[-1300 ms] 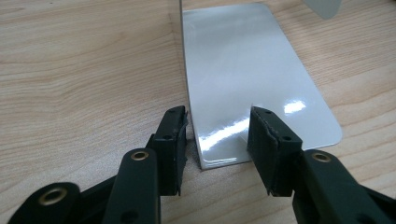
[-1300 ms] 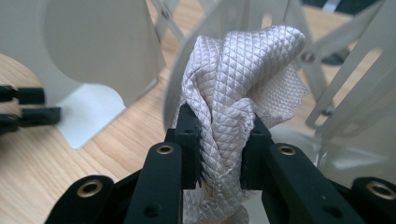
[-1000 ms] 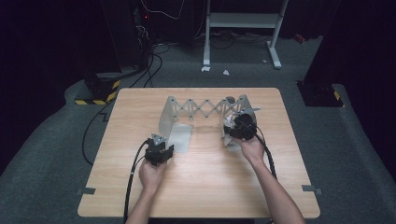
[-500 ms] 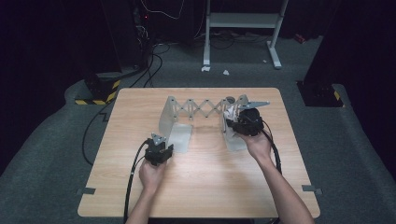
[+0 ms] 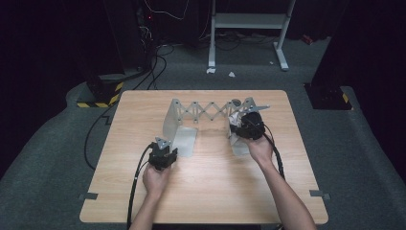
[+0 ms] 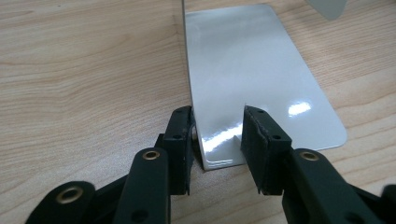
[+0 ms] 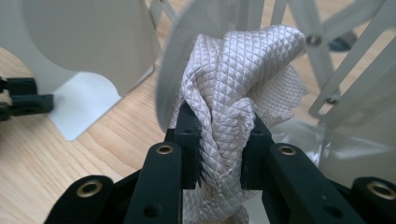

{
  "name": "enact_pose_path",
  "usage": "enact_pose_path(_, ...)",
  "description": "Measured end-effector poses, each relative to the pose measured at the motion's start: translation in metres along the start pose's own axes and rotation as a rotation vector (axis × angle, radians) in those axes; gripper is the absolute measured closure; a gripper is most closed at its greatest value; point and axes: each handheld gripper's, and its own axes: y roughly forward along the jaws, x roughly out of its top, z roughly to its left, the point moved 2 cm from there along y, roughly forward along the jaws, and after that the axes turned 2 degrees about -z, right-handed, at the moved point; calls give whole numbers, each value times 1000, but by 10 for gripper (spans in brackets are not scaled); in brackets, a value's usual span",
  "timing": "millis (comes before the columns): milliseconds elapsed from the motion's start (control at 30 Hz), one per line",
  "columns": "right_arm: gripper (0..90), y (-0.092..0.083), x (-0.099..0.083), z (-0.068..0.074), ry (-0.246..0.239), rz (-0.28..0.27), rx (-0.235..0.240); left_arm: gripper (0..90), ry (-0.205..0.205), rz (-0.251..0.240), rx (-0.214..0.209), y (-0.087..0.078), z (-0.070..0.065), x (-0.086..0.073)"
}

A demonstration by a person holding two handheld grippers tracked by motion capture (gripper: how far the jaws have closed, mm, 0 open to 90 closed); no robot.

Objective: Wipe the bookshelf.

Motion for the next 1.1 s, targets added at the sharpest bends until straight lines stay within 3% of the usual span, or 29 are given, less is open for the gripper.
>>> enact_pose_path(400, 745, 48, -23, -9, 38, 105, -16, 638, -3, 0, -3, 0, 0, 0)
enact_pose_path(500, 747, 53, -26, -11, 49, 115, -24, 639, -3, 0, -2, 0, 0, 0)
enact_pose_path(600, 751, 59, -28, -12, 41, 128, -64, 639, -5, -1, -3, 0, 0, 0)
enact_pose_path(767, 749, 68, -32, -14, 22, 140, -71, 640, -7, -1, -4, 0, 0, 0)
enact_pose_path(967, 749, 69, -35, -18, 37, 128, -62, 642, -6, 1, -5, 0, 1, 0)
enact_pose_path(1100, 748, 70, -33, -16, 18, 130, -75, 642, -8, 1, -6, 0, 1, 0)
